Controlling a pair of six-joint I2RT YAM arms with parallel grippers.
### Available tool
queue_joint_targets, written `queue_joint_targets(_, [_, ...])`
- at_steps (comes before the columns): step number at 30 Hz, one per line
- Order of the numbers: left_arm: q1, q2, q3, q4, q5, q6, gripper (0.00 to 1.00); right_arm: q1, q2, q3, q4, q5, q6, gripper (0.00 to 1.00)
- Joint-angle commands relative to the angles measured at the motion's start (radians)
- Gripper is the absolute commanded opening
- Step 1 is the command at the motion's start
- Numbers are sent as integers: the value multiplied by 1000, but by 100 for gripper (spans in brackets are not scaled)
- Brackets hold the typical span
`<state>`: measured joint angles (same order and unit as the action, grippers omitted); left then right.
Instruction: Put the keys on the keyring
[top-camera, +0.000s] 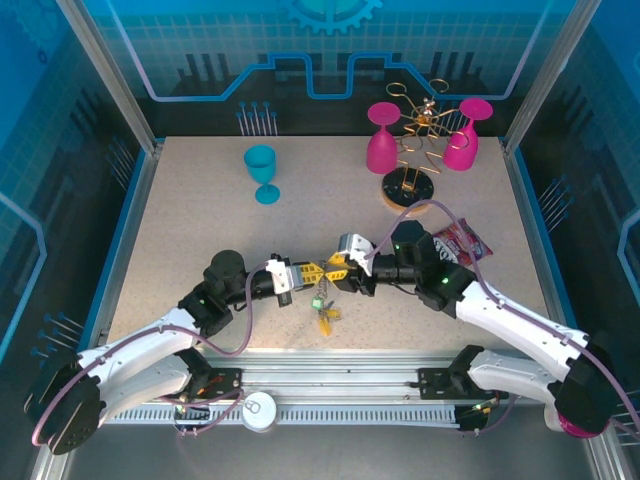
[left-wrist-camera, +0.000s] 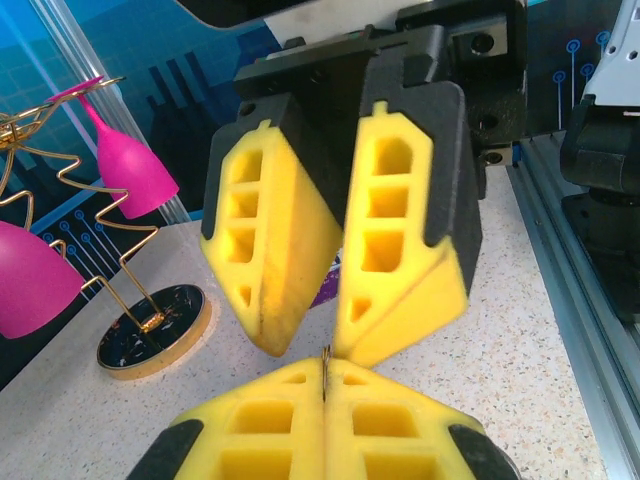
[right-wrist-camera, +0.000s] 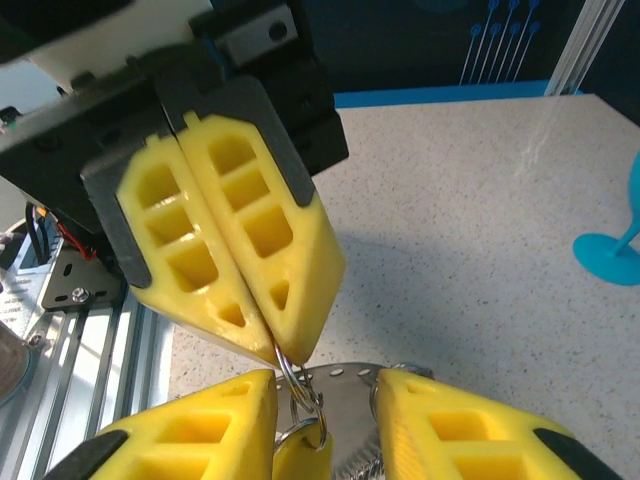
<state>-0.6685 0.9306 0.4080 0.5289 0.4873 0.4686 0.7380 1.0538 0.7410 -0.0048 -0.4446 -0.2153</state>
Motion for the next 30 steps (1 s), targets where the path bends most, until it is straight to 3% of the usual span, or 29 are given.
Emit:
queue_joint_targets(1, [-2, 2, 2, 55, 30, -13, 0, -11, 1, -13, 38, -10, -10, 22])
queue_joint_targets(11, [-1, 1, 5, 56, 29, -17, 0, -11, 34, 2, 9, -18, -39, 26])
queue_joint_targets(15, [-2, 3, 6, 57, 31, -19, 0, -11, 41, 4, 14, -21, -43, 19])
queue_joint_targets(19, [-2, 1, 5, 51, 21, -19, 0, -11, 37, 11, 30, -39, -47, 0])
queue_joint_targets(21, [-1, -7, 8, 33, -9, -19, 0, -11, 32, 21, 12, -40, -62, 0])
queue_joint_targets(22, [-1, -13, 10, 13, -23, -14, 3, -11, 31, 32, -6, -38, -73, 0])
queue_joint_targets(24, [-1, -30, 24, -65, -44, 18, 25, -10, 32, 60, -61, -29, -100, 0])
queue_joint_targets(30, [-1, -67, 75, -264, -122, 128, 33, 22, 64, 147, -240, 50, -195, 0])
